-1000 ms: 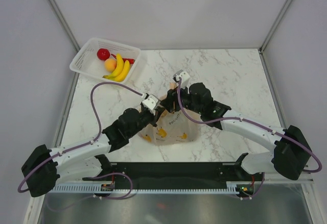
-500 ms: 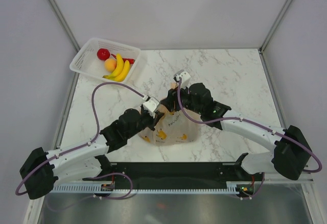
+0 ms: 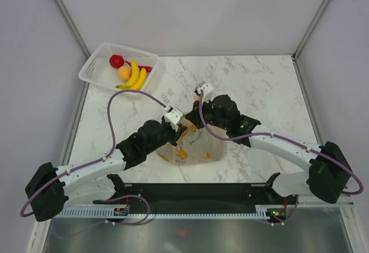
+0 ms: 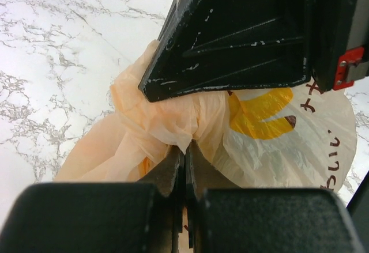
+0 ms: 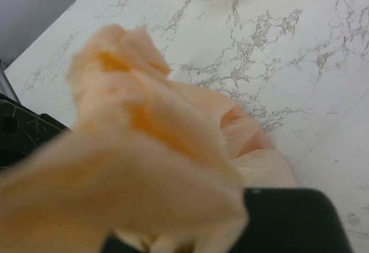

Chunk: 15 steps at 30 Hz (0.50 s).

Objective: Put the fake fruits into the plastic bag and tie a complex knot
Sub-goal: Tie the plastic bag at the center of the board.

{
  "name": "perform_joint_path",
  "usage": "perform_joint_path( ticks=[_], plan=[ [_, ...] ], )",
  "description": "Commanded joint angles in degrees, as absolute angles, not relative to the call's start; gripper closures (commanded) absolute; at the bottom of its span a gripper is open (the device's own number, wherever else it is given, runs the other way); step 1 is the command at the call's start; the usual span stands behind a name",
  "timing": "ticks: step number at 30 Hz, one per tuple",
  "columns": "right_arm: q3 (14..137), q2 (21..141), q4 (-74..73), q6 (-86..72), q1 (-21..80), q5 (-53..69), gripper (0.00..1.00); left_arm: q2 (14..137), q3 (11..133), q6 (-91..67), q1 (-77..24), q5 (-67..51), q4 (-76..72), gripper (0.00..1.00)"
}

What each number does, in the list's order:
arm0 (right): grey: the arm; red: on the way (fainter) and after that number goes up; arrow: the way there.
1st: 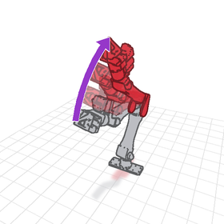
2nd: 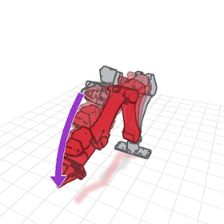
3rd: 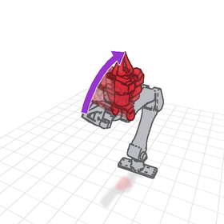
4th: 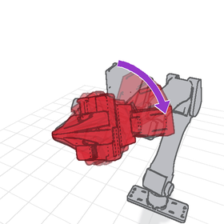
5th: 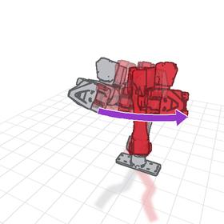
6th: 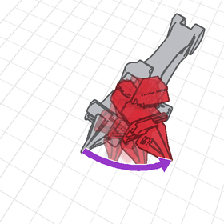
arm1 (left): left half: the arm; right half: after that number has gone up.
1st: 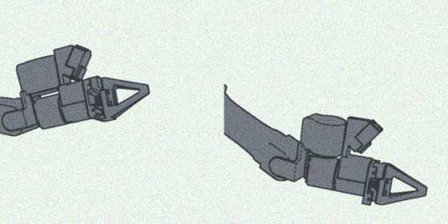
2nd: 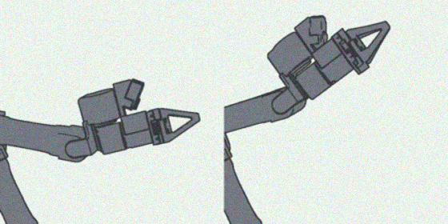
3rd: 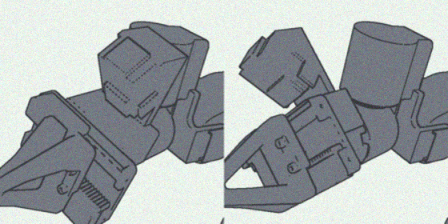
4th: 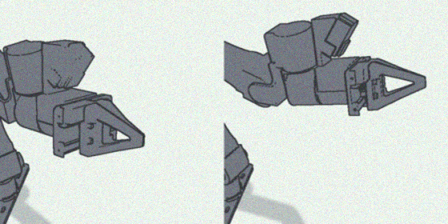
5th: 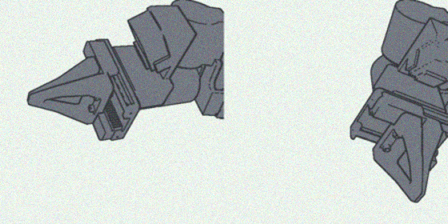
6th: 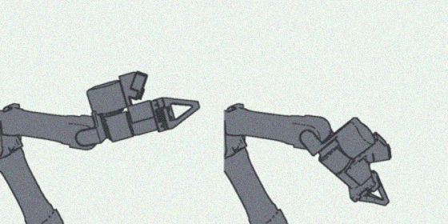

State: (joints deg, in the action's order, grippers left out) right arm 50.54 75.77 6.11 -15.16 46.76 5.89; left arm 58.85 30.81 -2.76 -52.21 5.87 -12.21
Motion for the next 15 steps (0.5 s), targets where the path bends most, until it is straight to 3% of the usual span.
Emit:
perform_joint_path(
  ticks=[1,15],
  plan=[
    [54.22,74.44,5.89,-13.80,48.59,9.31,1.00,58.63,33.14,-3.25,-52.12,6.33,-13.18,0.98],
    [67.23,73.22,0.09,-14.85,56.33,10.64,1.00,40.97,33.31,-9.31,-52.29,7.47,-2.65,0.98]
  ],
)
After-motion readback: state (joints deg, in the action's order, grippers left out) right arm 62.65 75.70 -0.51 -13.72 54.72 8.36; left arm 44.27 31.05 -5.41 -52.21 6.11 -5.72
